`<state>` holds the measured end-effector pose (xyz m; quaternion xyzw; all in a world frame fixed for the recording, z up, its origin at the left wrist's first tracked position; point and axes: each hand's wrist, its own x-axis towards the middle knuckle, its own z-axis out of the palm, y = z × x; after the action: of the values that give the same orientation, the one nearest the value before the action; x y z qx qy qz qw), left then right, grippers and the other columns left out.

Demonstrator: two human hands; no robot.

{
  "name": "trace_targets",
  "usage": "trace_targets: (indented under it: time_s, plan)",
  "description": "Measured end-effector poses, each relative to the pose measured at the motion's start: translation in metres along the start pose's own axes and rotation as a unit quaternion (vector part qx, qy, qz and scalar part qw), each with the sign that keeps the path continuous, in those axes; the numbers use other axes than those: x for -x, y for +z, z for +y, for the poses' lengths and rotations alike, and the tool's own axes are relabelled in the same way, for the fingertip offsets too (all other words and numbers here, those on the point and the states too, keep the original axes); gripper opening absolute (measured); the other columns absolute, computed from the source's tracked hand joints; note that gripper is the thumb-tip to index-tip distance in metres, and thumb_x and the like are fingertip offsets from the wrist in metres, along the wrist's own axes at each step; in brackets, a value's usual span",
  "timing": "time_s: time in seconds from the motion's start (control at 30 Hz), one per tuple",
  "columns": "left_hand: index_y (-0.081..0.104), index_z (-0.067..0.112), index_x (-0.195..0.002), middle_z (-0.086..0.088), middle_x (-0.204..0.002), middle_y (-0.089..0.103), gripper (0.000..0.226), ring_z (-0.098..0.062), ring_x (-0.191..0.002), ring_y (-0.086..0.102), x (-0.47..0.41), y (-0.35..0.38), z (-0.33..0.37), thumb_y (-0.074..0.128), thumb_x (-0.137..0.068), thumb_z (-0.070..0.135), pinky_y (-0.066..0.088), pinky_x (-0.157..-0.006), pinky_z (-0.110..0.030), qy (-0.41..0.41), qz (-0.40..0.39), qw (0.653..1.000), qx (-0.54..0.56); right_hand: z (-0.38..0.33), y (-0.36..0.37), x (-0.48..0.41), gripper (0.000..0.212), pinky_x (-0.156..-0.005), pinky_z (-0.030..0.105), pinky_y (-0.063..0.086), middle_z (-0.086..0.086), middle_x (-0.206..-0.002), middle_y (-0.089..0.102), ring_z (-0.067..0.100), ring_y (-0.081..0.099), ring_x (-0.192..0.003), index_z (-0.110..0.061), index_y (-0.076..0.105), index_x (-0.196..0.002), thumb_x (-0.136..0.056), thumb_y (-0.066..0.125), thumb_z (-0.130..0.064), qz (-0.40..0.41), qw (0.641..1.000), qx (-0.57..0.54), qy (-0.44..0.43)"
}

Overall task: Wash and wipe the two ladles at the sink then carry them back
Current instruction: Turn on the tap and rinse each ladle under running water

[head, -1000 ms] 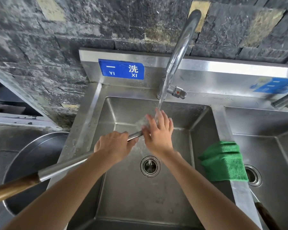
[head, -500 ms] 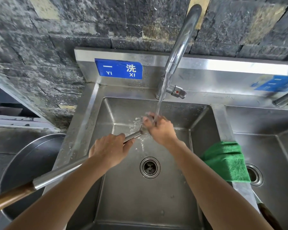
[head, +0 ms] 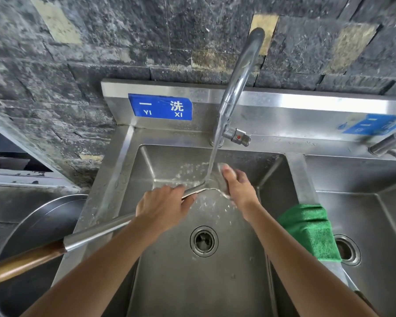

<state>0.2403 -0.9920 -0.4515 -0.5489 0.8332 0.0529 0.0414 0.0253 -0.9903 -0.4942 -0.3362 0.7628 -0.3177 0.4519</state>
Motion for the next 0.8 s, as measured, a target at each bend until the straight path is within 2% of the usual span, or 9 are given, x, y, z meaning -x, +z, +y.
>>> trace_targets:
  time_s: [0.07, 0.17, 0.23, 0.27, 0.33, 0.4, 0.57, 0.7, 0.8]
  plan:
    - [0.059, 0.024, -0.104, 0.001, -0.082, 0.066, 0.053, -0.022, -0.073, 0.066, -0.008, 0.000, 0.009, 0.028, -0.097, 0.066, 0.047, -0.062, -0.034, 0.012, 0.017, 1.000, 0.004, 0.004, -0.002, 0.002, 0.072, -0.083, 0.043, 0.063, 0.010, -0.132, 0.061, 0.029, 0.070, -0.106, -0.026, 0.045, -0.145, -0.089, 0.063, -0.068, -0.003, 0.971, -0.221, 0.092]
    - [0.058, 0.026, -0.110, -0.001, -0.087, 0.069, 0.053, -0.022, -0.073, 0.065, -0.020, 0.001, 0.021, 0.026, -0.097, 0.066, 0.048, -0.061, -0.033, 0.023, 0.026, 0.999, 0.012, 0.007, 0.001, 0.008, 0.064, -0.083, 0.044, 0.064, 0.017, -0.120, 0.067, 0.029, 0.077, -0.092, -0.006, 0.055, -0.138, -0.089, 0.077, -0.040, 0.001, 0.837, -0.532, 0.130]
    - [0.059, 0.024, -0.108, -0.006, -0.089, 0.071, 0.052, -0.030, -0.081, 0.069, -0.029, 0.000, 0.028, 0.027, -0.097, 0.064, 0.052, -0.066, -0.038, 0.025, 0.032, 0.999, 0.021, 0.003, 0.005, 0.018, 0.051, -0.083, 0.038, 0.064, 0.016, -0.104, 0.069, 0.024, 0.073, -0.091, 0.001, 0.058, -0.133, -0.093, 0.073, -0.027, -0.035, 0.768, -0.627, 0.126]
    - [0.059, 0.023, -0.108, -0.009, -0.092, 0.072, 0.050, -0.033, -0.086, 0.069, -0.033, -0.002, 0.033, 0.029, -0.098, 0.062, 0.052, -0.068, -0.039, 0.030, 0.038, 0.999, 0.022, -0.001, 0.008, 0.023, 0.042, -0.080, 0.035, 0.064, 0.015, -0.099, 0.068, 0.024, 0.071, -0.091, 0.000, 0.060, -0.129, -0.096, 0.070, -0.025, -0.071, 0.761, -0.634, 0.122]
    - [0.059, 0.024, -0.117, -0.011, -0.100, 0.073, 0.047, -0.035, -0.093, 0.069, -0.040, -0.006, 0.041, 0.032, -0.099, 0.059, 0.051, -0.072, -0.039, 0.046, 0.048, 0.998, 0.020, -0.006, 0.013, 0.026, 0.026, -0.077, 0.032, 0.063, 0.014, -0.100, 0.068, 0.023, 0.069, -0.089, -0.004, 0.062, -0.119, -0.100, 0.063, -0.022, -0.143, 0.784, -0.594, 0.109]
    - [0.057, 0.026, -0.125, -0.009, -0.105, 0.073, 0.049, -0.032, -0.093, 0.070, -0.045, -0.008, 0.046, 0.032, -0.099, 0.058, 0.052, -0.071, -0.038, 0.061, 0.055, 0.996, 0.014, -0.008, 0.016, 0.024, 0.017, -0.079, 0.032, 0.060, 0.016, -0.105, 0.068, 0.023, 0.069, -0.088, -0.003, 0.066, -0.112, -0.102, 0.060, -0.015, -0.158, 0.811, -0.556, 0.086]
    - [0.054, 0.023, -0.113, -0.003, -0.096, 0.074, 0.048, -0.028, -0.083, 0.072, -0.055, -0.007, 0.050, 0.026, -0.100, 0.060, 0.051, -0.064, -0.035, 0.112, 0.092, 0.989, -0.023, -0.009, 0.000, 0.021, 0.019, -0.085, 0.036, 0.062, 0.015, -0.095, 0.073, 0.025, 0.071, -0.090, -0.001, 0.071, -0.093, -0.103, 0.055, -0.004, -0.129, 0.806, -0.576, 0.039]
    - [0.058, 0.021, -0.103, -0.003, -0.077, 0.073, 0.060, -0.027, -0.068, 0.073, -0.054, -0.009, 0.034, 0.022, -0.095, 0.068, 0.052, -0.059, -0.034, 0.143, 0.104, 0.982, -0.070, -0.004, -0.023, 0.020, 0.010, -0.077, 0.037, 0.066, 0.015, -0.097, 0.074, 0.027, 0.075, -0.090, 0.001, 0.067, -0.098, -0.101, 0.057, -0.003, -0.079, 0.820, -0.566, 0.033]
    - [0.052, 0.020, -0.101, 0.004, -0.081, 0.069, 0.046, -0.021, -0.067, 0.070, -0.049, -0.006, -0.002, 0.037, -0.095, 0.064, 0.048, -0.057, -0.031, 0.139, 0.075, 0.984, -0.080, 0.008, -0.061, 0.013, 0.008, -0.074, 0.033, 0.065, 0.015, -0.105, 0.074, 0.025, 0.075, -0.100, -0.001, 0.065, -0.102, -0.100, 0.059, -0.005, -0.022, 0.823, -0.566, 0.042]
